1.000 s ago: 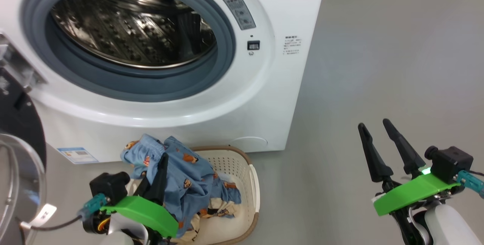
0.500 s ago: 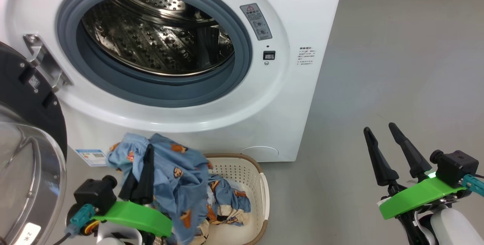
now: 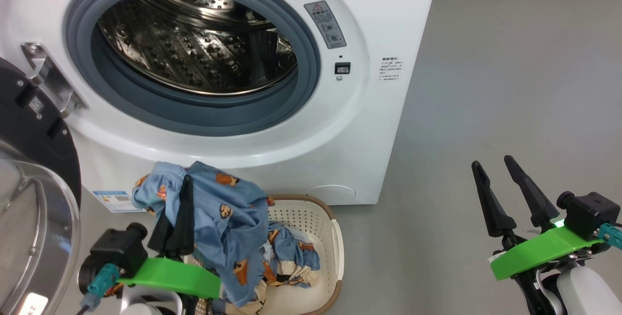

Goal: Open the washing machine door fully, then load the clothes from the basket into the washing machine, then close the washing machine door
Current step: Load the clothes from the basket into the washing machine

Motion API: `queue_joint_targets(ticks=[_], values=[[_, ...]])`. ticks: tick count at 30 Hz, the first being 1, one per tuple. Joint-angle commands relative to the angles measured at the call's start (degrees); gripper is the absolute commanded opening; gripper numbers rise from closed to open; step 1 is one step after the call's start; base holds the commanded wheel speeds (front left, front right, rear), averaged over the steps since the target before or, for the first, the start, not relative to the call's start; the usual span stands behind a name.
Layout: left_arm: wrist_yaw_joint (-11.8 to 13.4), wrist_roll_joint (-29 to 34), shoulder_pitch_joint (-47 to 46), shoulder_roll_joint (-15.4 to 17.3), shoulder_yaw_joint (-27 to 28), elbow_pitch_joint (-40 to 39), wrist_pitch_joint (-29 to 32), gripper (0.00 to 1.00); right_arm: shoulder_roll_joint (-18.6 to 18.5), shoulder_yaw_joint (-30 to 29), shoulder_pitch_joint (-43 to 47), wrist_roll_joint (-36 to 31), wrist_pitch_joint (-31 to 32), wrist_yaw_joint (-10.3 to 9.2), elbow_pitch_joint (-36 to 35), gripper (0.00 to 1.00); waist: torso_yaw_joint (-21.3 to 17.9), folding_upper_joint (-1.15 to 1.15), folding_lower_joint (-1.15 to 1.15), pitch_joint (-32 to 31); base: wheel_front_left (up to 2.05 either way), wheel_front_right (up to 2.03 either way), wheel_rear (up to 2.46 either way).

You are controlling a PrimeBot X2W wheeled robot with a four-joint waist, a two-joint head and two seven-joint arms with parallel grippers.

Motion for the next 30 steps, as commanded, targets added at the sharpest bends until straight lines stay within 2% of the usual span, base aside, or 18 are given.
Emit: queue_joint_targets(ticks=[1,9,16,30], values=[[-0.3,0.7,-2.4,0.6,2.3,-2.0,-0.4,0.00,-1.0,0.8,0.0,-0.5,-0.3,0.09,-1.6,1.00,-0.1,0.00,0.00,0.2,0.00,0.00,0.00],[-1.0,2.5,-9.3,0.8,2.7,-0.4,-0.4,0.00,-1.5,1.1,-1.1,-0.9,-0.3,0.09,-2.0,1.00,-1.4,0.00,0.00,2.7,0.00,0.00,0.00],[-0.6,5.2,-20.9,0.8,3.0,3.1,-0.4,0.00,-2.2,1.4,-2.7,-0.6,-0.3,0.09,-3.1,1.00,-3.9,0.00,0.00,8.5,0.00,0.00,0.00],[-3.4,5.1,-44.3,3.2,8.9,28.1,-0.4,0.00,-2.4,2.1,-8.5,0.6,-0.3,0.09,-5.6,1.00,-11.5,0.00,0.00,23.7,0.00,0.00,0.00]])
